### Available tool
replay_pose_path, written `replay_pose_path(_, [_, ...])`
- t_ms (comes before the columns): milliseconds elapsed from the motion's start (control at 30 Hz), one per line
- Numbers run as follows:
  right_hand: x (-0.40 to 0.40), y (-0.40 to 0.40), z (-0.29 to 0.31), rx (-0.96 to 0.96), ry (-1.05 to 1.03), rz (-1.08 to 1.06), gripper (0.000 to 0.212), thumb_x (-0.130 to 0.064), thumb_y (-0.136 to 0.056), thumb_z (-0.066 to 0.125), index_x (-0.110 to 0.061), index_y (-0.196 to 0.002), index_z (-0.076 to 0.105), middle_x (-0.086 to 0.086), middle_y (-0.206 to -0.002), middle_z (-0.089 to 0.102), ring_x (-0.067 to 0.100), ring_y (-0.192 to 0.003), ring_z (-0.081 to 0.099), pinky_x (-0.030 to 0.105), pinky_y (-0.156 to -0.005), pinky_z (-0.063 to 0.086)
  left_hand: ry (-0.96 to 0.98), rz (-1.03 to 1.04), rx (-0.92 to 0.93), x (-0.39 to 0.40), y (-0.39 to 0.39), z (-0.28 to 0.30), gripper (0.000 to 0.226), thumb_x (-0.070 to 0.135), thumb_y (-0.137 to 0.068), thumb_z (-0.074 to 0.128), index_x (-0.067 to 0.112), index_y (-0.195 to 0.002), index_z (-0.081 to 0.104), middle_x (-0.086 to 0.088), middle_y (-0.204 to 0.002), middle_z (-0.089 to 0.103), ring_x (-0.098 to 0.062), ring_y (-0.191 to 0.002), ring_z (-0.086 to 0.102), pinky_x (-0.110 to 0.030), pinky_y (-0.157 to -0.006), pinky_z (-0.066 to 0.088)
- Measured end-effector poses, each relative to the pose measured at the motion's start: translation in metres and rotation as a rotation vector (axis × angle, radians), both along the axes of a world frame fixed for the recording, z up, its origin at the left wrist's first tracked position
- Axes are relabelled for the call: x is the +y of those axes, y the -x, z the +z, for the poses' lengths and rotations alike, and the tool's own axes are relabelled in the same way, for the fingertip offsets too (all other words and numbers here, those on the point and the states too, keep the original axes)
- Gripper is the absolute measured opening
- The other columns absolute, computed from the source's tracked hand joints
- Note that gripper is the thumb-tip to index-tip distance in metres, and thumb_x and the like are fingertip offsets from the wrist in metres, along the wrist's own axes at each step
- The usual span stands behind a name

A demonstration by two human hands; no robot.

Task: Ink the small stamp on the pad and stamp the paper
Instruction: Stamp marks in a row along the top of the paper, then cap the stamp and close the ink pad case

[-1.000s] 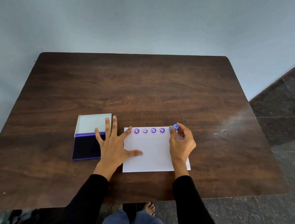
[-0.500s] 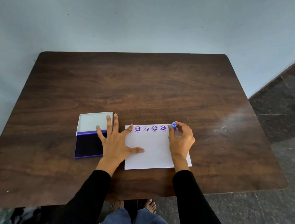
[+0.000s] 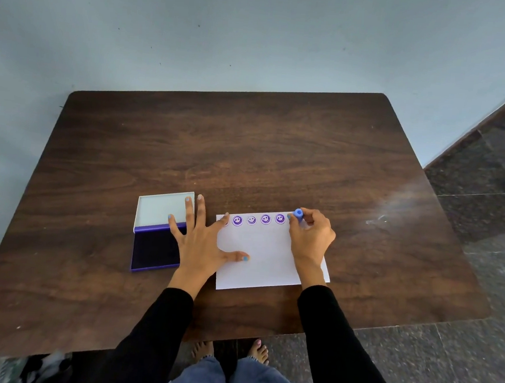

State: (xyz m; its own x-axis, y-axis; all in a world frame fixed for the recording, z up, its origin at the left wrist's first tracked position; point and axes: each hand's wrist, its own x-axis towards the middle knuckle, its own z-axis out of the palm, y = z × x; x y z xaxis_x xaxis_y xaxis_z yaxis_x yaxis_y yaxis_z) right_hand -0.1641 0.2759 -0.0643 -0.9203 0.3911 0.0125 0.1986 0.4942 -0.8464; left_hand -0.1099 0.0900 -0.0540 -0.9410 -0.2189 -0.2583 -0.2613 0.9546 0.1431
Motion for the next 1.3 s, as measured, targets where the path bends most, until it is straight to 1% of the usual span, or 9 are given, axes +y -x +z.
replay_pose_path(233, [0.0, 0.002, 0.006, -0.01, -0.022, 0.013, 0.015, -0.014, -0.079, 0.074, -0.004, -0.089, 0.069, 0.012, -0.087, 0.072, 0.024, -0.079, 0.064, 0.028, -0.071, 0.05, 0.01, -0.01, 0.004, -0.001, 0.001, -0.002, 0.102, 0.085, -0.055, 0.058, 0.042, -0.143, 0.031, -0.009, -0.159, -0.017, -0.03, -0.141, -0.028, -0.064, -0.107, -0.014])
replay_pose_path(300, [0.004, 0.003, 0.014, 0.015, 0.128, -0.128, 0.014, -0.016, -0.075, 0.076, -0.01, -0.087, 0.07, 0.007, -0.083, 0.072, 0.021, -0.078, 0.067, 0.02, -0.071, 0.045, 0.017, -0.017, 0.009, -0.001, 0.002, -0.003, 0.103, 0.085, -0.054, 0.057, 0.041, -0.143, 0.031, -0.01, -0.159, -0.017, -0.031, -0.141, -0.028, -0.064, -0.107, -0.014])
replay_pose_path(400, [0.012, 0.006, 0.035, 0.124, 0.541, -0.387, 0.015, -0.019, -0.07, 0.079, -0.022, -0.079, 0.068, 0.001, -0.078, 0.072, 0.009, -0.071, 0.069, 0.02, -0.071, 0.052, 0.011, -0.021, 0.009, -0.001, 0.003, -0.003, 0.103, 0.085, -0.054, 0.058, 0.041, -0.143, 0.032, -0.01, -0.159, -0.016, -0.031, -0.141, -0.028, -0.065, -0.106, -0.014])
replay_pose_path(500, [0.021, 0.01, 0.052, 0.222, 0.693, -0.482, 0.015, -0.018, -0.069, 0.08, -0.023, -0.076, 0.068, 0.005, -0.077, 0.074, 0.006, -0.071, 0.071, 0.012, -0.067, 0.05, 0.01, -0.023, 0.003, -0.001, 0.002, -0.002, 0.104, 0.084, -0.053, 0.06, 0.04, -0.143, 0.032, -0.01, -0.159, -0.017, -0.032, -0.141, -0.028, -0.066, -0.106, -0.014])
replay_pose_path(567, [0.026, 0.013, 0.06, 0.236, 0.759, -0.498, 0.014, -0.018, -0.07, 0.08, -0.021, -0.078, 0.069, 0.007, -0.081, 0.075, 0.012, -0.079, 0.072, 0.015, -0.073, 0.052, 0.003, -0.024, -0.002, 0.0, 0.004, 0.0, 0.104, 0.084, -0.054, 0.06, 0.04, -0.143, 0.032, -0.01, -0.158, -0.018, -0.032, -0.141, -0.028, -0.066, -0.106, -0.013])
replay_pose_path(700, [0.027, 0.014, 0.071, 0.21, 0.826, -0.494, 0.018, -0.018, -0.073, 0.079, -0.011, -0.088, 0.07, 0.006, -0.085, 0.074, 0.013, -0.086, 0.072, 0.027, -0.087, 0.054, -0.05, -0.01, 0.028, -0.002, 0.004, 0.007, 0.102, 0.083, -0.056, 0.059, 0.039, -0.144, 0.032, -0.009, -0.159, -0.018, -0.032, -0.141, -0.027, -0.065, -0.106, -0.015])
replay_pose_path(833, [0.024, 0.012, 0.079, 0.213, 0.887, -0.493, 0.024, -0.017, -0.075, 0.077, -0.005, -0.094, 0.069, 0.002, -0.084, 0.071, 0.01, -0.082, 0.068, 0.024, -0.085, 0.054, -0.185, 0.03, 0.117, -0.015, -0.002, 0.02, 0.079, 0.074, -0.06, 0.067, 0.039, -0.129, 0.053, -0.006, -0.161, -0.007, -0.029, -0.143, -0.024, -0.065, -0.106, -0.015])
replay_pose_path(1000, [0.017, 0.013, 0.085, 0.208, 0.966, -0.463, 0.015, -0.016, -0.076, 0.077, -0.012, -0.087, 0.067, 0.009, -0.097, 0.072, 0.01, -0.083, 0.067, 0.02, -0.08, 0.054, -0.161, -0.025, -0.093, -0.039, -0.019, 0.035, 0.053, 0.053, -0.058, 0.083, 0.037, -0.103, 0.06, -0.012, -0.16, -0.001, -0.031, -0.141, -0.03, -0.061, -0.106, -0.02])
replay_pose_path(1300, [-0.002, 0.014, 0.089, 0.141, 0.991, -0.422, 0.012, -0.017, -0.076, 0.077, -0.016, -0.082, 0.067, 0.014, -0.108, 0.071, 0.014, -0.09, 0.068, 0.02, -0.078, 0.053, -0.065, -0.051, -0.029, -0.034, -0.033, 0.03, 0.038, 0.042, -0.074, 0.075, 0.034, -0.108, 0.059, -0.01, -0.16, 0.002, -0.033, -0.143, -0.023, -0.061, -0.109, -0.015])
